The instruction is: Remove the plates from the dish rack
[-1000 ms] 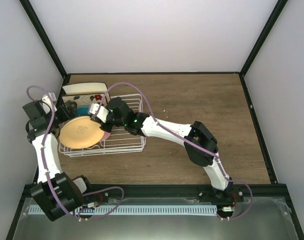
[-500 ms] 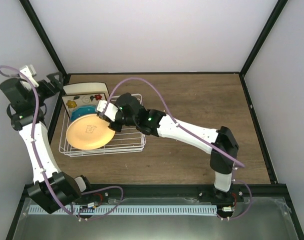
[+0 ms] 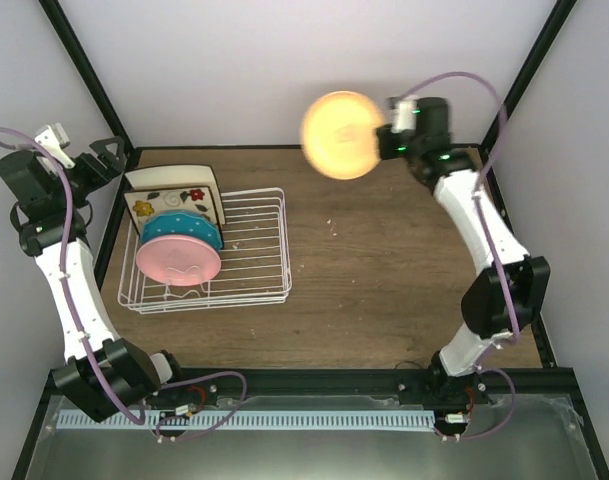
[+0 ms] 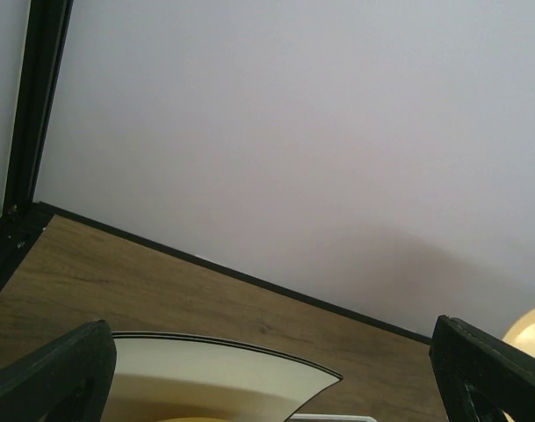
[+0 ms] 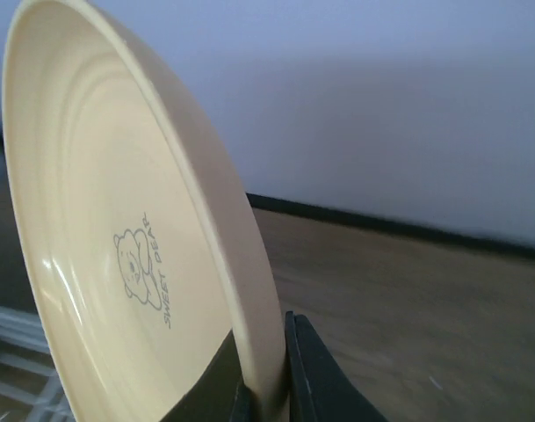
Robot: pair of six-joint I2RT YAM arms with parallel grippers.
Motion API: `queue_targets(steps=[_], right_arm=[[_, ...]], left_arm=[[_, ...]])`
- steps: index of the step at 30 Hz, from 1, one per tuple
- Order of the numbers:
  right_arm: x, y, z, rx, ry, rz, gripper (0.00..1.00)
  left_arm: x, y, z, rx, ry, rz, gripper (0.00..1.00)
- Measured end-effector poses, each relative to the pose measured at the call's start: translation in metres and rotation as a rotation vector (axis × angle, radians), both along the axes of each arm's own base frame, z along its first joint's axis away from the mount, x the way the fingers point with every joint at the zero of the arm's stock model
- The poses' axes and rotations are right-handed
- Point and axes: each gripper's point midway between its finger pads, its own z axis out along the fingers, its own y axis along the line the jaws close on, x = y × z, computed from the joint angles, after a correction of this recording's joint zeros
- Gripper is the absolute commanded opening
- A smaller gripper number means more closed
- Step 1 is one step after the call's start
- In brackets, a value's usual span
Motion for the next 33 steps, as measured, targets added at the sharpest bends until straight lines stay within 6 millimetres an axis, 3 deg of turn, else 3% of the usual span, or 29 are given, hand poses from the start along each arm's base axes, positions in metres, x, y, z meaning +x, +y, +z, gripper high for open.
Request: queue_targets(steps=[2,4,7,12,16,20,25,33], right_arm=[[0.029,-0.072,-0.026,0.065,0.112,-0.159,0.01],[0.046,-0.129,-0.060,0.140,0.231,-0.280,0.01],[0.052,-0.177,-0.121,0.249,0.412,-0.392,0.01],[0.043,-0.208,-0.214,0.402,0.681,-0.497,0.01],[0.044,-0.224,-0.253,0.491,0.779,-0.558,0.01],[0.054,-0.238,-0.268,0.549,0.810,-0.613,0.01],[0.075,-0.261,-0.272,0.588,0.790,-0.698,0.01],[0.068,-0.287,-0.284,0.607,0.799,-0.820,0.04]], left_arm=[[0.000,-0.001,-0.002,-0.003,0.004,-0.006,1.00],[-0.001,-0.002,-0.005,-0.009,0.011,-0.012,1.00],[-0.002,-0.005,-0.011,-0.018,0.023,-0.022,1.00],[-0.007,-0.010,-0.023,-0.032,0.048,-0.039,1.00],[-0.012,-0.014,-0.028,-0.031,0.060,-0.050,1.00],[-0.016,-0.017,-0.032,-0.033,0.072,-0.057,1.00],[-0.017,-0.018,-0.036,-0.028,0.084,-0.062,1.00],[-0.026,-0.023,-0.041,-0.025,0.091,-0.063,1.00]])
